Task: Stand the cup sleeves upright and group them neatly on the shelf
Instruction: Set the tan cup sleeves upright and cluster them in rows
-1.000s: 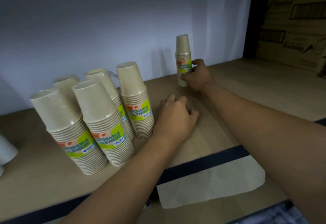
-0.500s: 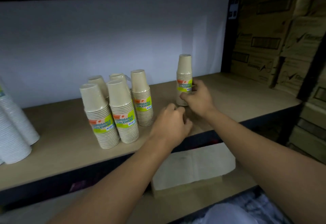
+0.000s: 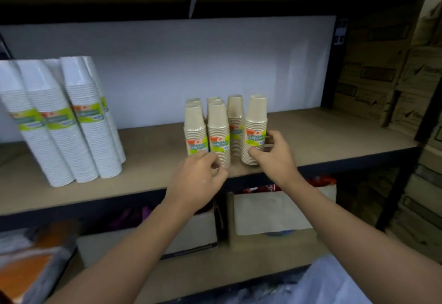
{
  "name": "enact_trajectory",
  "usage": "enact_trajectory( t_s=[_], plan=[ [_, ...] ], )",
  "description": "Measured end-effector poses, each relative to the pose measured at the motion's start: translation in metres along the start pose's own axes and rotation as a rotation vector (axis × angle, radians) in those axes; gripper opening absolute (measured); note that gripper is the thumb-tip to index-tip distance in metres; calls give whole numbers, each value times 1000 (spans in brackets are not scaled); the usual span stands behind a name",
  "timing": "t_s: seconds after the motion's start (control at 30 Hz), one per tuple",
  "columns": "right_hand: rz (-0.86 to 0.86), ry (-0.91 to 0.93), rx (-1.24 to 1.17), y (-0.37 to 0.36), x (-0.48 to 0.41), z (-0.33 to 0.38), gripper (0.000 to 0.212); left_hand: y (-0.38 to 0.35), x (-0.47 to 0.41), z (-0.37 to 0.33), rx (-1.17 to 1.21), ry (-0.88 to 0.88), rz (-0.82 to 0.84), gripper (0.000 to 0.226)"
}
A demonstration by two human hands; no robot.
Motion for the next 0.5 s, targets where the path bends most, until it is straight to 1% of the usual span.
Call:
enact_trajectory(
  t_s=[0.1, 0.2, 0.27, 0.33, 0.4, 0.5],
  plan=[
    [16, -4, -8, -15, 7, 4, 49, 25, 10, 34, -30, 76, -106, 18],
    [20, -3, 11, -26, 6, 6, 49, 38, 12, 66, -55, 171, -171, 17],
    [22, -7, 36, -31, 3, 4, 52, 38, 10, 89, -74, 239, -157, 17],
    [23, -19, 56, -33, 0, 0, 53, 32, 4, 109, -70, 304, -103, 17],
    [27, -20, 77, -35, -2, -4, 55, 23, -4, 122, -51, 346, -50, 16],
    [26, -11, 103, -37, -3, -5, 59, 12, -12, 135, -37, 395, -19, 15]
  ],
)
Point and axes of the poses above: each hand's wrist, its own x-axis away from the middle knuckle, its own y-axis out of the back of the hand, z = x × y, the point moved 9 cm from there along -x, towards the middle knuckle, and after that the axes turned 2 degrees about x, right-handed, at the moved point
